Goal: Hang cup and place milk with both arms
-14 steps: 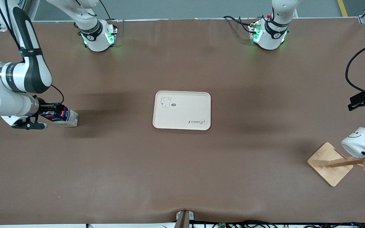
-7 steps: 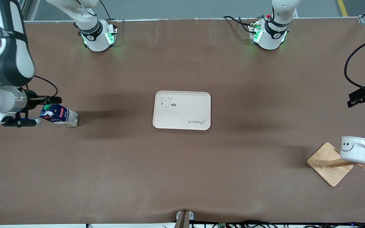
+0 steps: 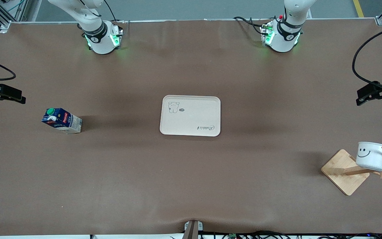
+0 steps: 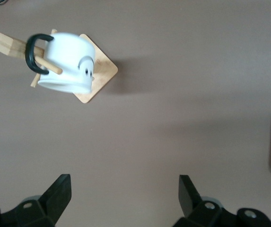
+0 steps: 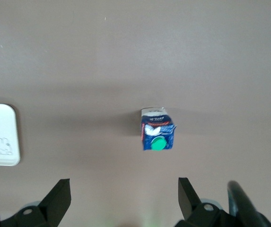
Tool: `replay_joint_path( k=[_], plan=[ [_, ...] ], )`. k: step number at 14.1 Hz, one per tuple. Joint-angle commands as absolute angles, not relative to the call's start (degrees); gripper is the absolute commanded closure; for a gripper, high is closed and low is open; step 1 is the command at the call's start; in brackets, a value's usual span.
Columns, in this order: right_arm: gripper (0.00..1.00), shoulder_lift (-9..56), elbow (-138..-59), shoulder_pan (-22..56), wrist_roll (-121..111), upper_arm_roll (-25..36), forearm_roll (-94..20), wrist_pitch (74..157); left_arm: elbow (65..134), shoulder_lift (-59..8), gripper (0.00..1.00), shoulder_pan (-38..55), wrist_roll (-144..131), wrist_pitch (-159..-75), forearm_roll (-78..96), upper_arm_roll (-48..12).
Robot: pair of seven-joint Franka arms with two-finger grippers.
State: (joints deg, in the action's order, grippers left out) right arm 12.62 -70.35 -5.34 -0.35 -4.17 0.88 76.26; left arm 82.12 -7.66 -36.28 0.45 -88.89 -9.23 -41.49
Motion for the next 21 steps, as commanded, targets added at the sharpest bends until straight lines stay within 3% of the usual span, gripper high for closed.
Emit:
replay_joint_path(
  k=[1,3,6,7,11,21],
  plan=[
    [0.0,6.71,-74.85,-4.22,4.57,-4.13,0.09,74.18,82.88,-4.05,0.0,-27.72,-2.19,-86.67,-6.69,-32.47],
    [0.0,1.43,-82.4,-4.48,4.4,-4.04,0.09,74.97,83.84,-2.38,0.0,-21.48,-2.29,-85.96,-6.42,-26.14],
    [0.0,-7.79,-97.07,-4.31,4.48,-3.96,0.09,84.17,85.34,-0.09,0.0,-10.58,-2.29,-85.78,-5.1,-14.36],
    [0.0,-8.61,-98.25,-4.13,4.66,-4.13,0.09,84.55,85.78,0.26,0.0,-7.68,-2.29,-85.78,-4.92,-11.28],
    [0.0,-7.3,-93.62,-3.52,4.31,-4.13,0.17,84.02,88.41,1.93,0.0,-2.64,-2.2,-86.22,-4.92,-5.72],
    [0.0,-3.96,-85.51,-0.35,5.1,-4.04,0.53,79.28,87.89,1.41,0.0,-2.55,-2.11,-86.66,-2.37,-6.06]
  ],
)
